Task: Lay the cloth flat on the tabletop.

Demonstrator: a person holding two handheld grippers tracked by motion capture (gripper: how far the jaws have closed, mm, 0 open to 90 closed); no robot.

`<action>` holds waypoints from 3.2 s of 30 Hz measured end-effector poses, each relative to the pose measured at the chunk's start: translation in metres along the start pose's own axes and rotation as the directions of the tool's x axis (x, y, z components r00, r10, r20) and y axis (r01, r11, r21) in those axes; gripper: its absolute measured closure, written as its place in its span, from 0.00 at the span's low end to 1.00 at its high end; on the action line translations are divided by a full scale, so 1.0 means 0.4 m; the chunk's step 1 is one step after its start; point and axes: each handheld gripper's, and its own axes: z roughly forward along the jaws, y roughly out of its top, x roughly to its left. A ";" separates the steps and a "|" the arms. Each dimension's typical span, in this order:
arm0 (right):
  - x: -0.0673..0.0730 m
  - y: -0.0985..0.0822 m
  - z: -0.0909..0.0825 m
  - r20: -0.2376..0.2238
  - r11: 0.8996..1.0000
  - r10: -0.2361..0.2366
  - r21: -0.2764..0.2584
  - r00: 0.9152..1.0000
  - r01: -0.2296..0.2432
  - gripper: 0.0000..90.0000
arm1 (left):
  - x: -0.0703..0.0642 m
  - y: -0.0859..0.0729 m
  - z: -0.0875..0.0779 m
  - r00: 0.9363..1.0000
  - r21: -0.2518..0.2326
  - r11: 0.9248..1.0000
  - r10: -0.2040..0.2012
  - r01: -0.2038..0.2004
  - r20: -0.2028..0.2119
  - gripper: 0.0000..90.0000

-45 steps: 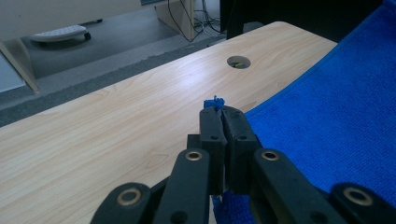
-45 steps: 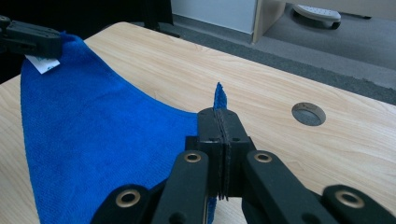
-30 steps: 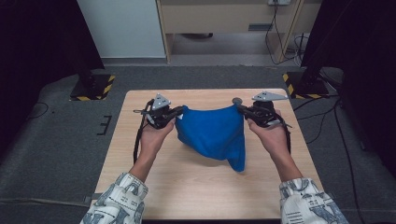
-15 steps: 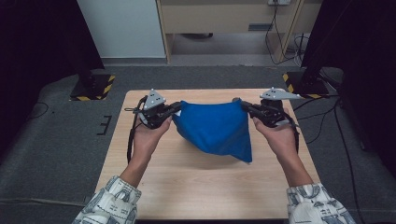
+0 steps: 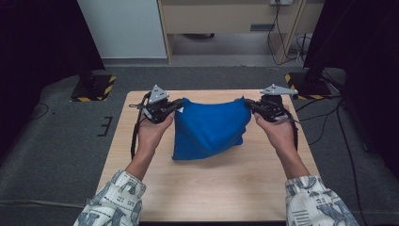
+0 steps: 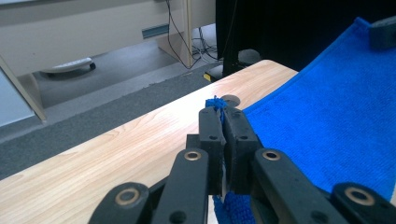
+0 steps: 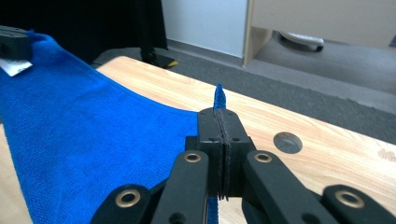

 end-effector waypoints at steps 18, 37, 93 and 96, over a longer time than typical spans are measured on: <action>-0.055 -0.037 0.274 0.063 0.990 0.084 0.111 0.994 -0.090 0.99 | 0.161 -0.083 0.142 0.988 0.115 0.987 -0.099 0.112 -0.118 0.96; -0.047 -0.107 0.269 0.064 0.981 0.006 0.192 0.998 -0.018 0.30 | 0.145 -0.163 0.108 0.991 0.161 0.982 -0.080 0.096 -0.103 0.46; 0.023 -0.401 0.219 0.046 0.959 0.007 0.284 0.999 -0.020 0.96 | -0.051 -0.477 -0.051 0.996 0.255 0.966 0.022 -0.044 0.090 0.27; 0.024 -0.400 0.220 0.036 0.959 0.009 0.284 0.999 -0.019 0.98 | -0.050 -0.477 -0.039 0.996 0.259 0.965 0.024 -0.044 0.083 0.32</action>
